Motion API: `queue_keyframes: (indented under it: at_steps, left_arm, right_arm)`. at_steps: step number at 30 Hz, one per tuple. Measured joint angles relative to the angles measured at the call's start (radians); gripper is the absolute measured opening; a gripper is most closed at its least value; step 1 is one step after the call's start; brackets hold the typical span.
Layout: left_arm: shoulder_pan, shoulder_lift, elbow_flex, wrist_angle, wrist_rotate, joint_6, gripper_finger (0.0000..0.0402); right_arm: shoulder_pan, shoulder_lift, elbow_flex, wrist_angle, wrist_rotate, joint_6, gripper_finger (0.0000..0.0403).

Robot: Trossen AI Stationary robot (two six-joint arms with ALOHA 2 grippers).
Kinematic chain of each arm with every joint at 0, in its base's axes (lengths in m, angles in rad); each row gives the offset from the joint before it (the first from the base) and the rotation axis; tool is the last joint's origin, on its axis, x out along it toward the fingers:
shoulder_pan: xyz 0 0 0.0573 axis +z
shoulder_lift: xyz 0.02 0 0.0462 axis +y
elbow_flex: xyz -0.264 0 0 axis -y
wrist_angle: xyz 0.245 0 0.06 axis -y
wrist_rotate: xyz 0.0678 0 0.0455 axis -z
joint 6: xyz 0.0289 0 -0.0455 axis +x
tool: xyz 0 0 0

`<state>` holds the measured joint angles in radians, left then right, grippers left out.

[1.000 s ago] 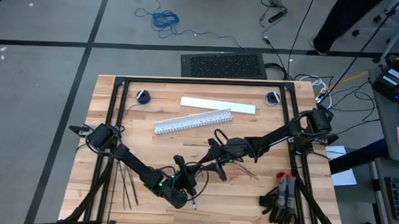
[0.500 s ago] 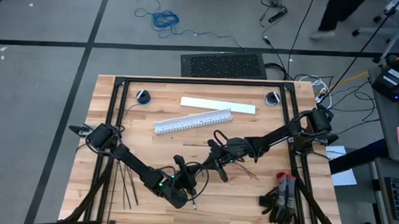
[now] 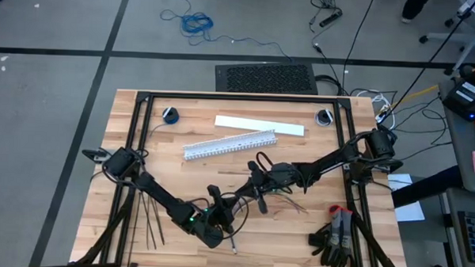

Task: Ziptie cables
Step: Wrap the colored loose cables with the black zip tie

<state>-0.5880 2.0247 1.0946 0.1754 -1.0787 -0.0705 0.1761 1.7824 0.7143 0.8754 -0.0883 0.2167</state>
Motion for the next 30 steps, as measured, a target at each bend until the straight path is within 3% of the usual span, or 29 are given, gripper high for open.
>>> queue_keyframes:
  at_steps: [19, 22, 30]
  left_arm:
    - [-0.009, 0.057, 0.025, 0.003, 0.052, -0.005, 0.0]
    - [-0.009, 0.057, 0.037, 0.002, 0.053, -0.063, 0.0001]
    - [-0.009, 0.054, 0.04, -0.02, 0.074, -0.195, 0.0064]
  right_arm:
    - [-0.011, -0.002, 0.0, 0.034, 0.061, -0.038, 0.0]
    - [0.0, -0.004, 0.0, 0.025, 0.062, -0.046, 0.0]
    - [0.008, -0.004, 0.0, 0.004, 0.064, -0.061, 0.0]
